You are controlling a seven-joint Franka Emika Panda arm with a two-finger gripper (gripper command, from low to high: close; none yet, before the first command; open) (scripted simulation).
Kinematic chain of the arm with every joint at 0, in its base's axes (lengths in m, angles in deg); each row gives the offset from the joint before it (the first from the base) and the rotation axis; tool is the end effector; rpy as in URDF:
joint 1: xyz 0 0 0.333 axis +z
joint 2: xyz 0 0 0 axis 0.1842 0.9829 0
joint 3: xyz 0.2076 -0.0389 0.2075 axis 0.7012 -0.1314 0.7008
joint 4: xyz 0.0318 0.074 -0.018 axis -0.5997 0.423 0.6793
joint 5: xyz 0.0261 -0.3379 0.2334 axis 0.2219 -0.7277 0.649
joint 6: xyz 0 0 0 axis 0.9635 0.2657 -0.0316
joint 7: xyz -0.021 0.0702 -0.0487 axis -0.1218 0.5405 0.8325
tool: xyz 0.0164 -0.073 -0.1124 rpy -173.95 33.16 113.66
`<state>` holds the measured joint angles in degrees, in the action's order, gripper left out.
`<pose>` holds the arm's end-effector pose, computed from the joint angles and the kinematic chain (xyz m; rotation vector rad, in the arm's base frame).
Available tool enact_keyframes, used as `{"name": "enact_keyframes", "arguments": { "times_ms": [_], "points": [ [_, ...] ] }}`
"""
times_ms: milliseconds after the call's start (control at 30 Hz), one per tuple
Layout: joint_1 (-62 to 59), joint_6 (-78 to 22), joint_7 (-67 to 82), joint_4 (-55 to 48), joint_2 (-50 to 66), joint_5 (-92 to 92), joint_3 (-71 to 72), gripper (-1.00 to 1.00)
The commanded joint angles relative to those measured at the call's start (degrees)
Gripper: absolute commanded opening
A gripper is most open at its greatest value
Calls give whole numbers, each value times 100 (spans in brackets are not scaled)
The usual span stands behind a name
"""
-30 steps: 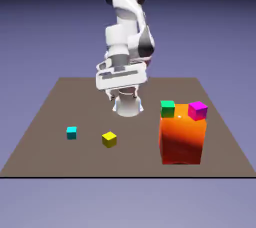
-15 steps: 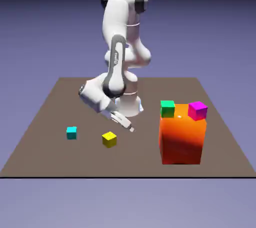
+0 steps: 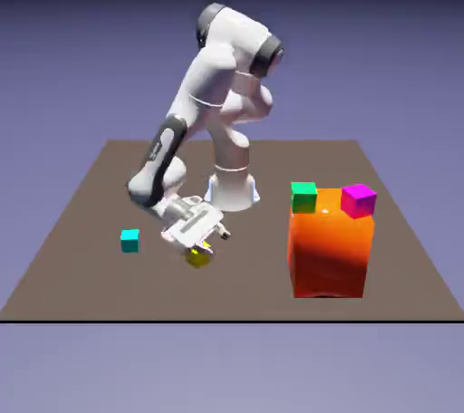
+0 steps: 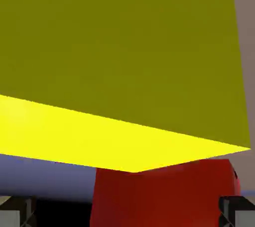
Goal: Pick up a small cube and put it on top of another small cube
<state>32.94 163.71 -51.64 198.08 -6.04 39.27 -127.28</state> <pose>0.2935 -0.1366 0.0594 -0.2838 2.0781 1.0373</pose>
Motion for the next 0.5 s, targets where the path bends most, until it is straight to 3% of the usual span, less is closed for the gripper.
{"name": "enact_keyframes", "arguments": {
  "times_ms": [0, 200, 467],
  "points": [
    [54, -247, -19, -7, 194, 250, -147, 0],
    [167, -1509, -597, 677, 1373, 770, -967, 0],
    [173, -1040, -739, 409, 1380, 1819, 109, 0]
  ]
}}
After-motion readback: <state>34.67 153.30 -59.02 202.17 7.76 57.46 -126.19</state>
